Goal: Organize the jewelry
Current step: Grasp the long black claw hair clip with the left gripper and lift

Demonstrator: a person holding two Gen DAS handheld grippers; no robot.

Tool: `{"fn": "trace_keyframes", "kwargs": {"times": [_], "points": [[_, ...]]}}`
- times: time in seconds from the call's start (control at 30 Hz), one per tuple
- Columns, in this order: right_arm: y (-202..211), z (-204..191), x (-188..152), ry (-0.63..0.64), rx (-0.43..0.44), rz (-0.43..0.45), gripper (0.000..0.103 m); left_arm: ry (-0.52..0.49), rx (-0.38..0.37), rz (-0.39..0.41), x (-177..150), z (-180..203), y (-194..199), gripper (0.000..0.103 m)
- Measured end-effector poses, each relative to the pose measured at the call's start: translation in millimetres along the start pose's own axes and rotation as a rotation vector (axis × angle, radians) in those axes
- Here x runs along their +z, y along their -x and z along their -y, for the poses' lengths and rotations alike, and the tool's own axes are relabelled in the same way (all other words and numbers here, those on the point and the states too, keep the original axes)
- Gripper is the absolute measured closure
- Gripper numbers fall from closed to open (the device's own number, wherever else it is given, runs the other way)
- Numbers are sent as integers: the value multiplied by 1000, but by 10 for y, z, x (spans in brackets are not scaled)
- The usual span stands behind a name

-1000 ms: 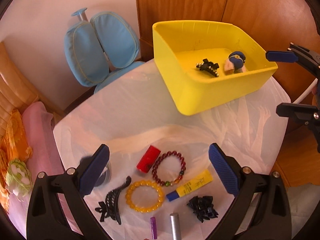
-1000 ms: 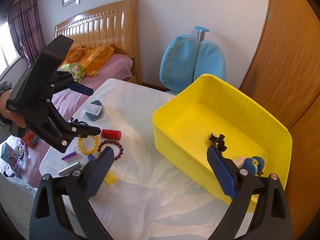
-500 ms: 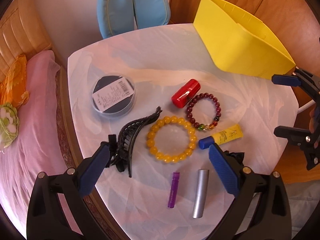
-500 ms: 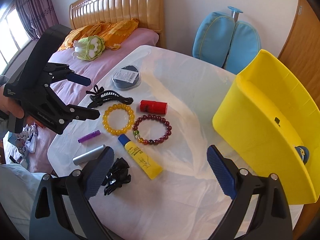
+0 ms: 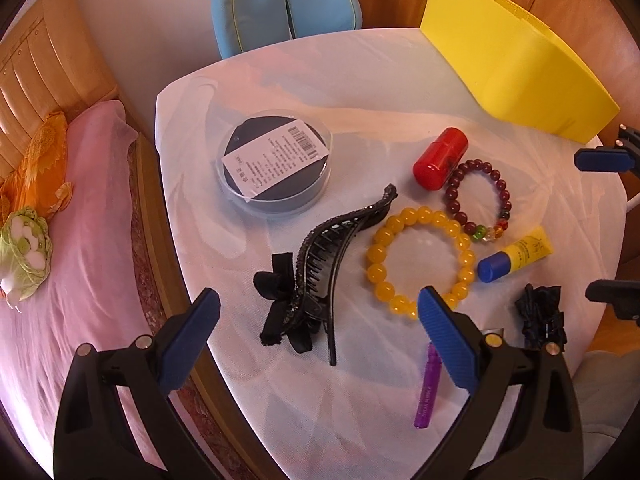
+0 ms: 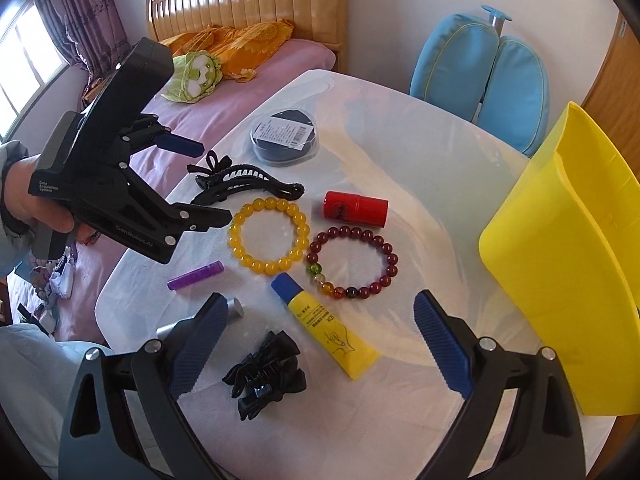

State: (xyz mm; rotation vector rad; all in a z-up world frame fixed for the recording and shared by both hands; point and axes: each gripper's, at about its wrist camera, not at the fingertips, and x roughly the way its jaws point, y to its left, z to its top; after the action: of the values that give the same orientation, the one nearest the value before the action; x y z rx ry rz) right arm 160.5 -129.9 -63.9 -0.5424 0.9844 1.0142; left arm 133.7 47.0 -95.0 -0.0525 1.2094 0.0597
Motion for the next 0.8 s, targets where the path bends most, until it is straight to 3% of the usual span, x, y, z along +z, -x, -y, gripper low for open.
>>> {"fn": "trace_keyframes", "kwargs": {"times": [0.2, 0.3, 0.4, 0.47, 0.57, 0.8], "points": [[-42, -27, 59, 9, 0, -12, 8, -49, 23, -9, 15, -50, -107, 7], [-45, -35, 69, 10, -1, -13, 8, -58, -5, 6, 9, -65, -101, 16], [-49, -36, 70, 8, 0, -15, 8, -55, -38, 7, -6, -83, -98, 43], [-56, -44, 71, 7, 1, -17, 8, -65, -11, 16, -11, -88, -92, 74], [-50, -56, 68, 8, 2, -17, 8, -13, -81, 7, -9, -157, -69, 74], [10, -70, 42, 6, 1, -3, 8, -6, -110, 67, -55, -74, 207, 74]]}}
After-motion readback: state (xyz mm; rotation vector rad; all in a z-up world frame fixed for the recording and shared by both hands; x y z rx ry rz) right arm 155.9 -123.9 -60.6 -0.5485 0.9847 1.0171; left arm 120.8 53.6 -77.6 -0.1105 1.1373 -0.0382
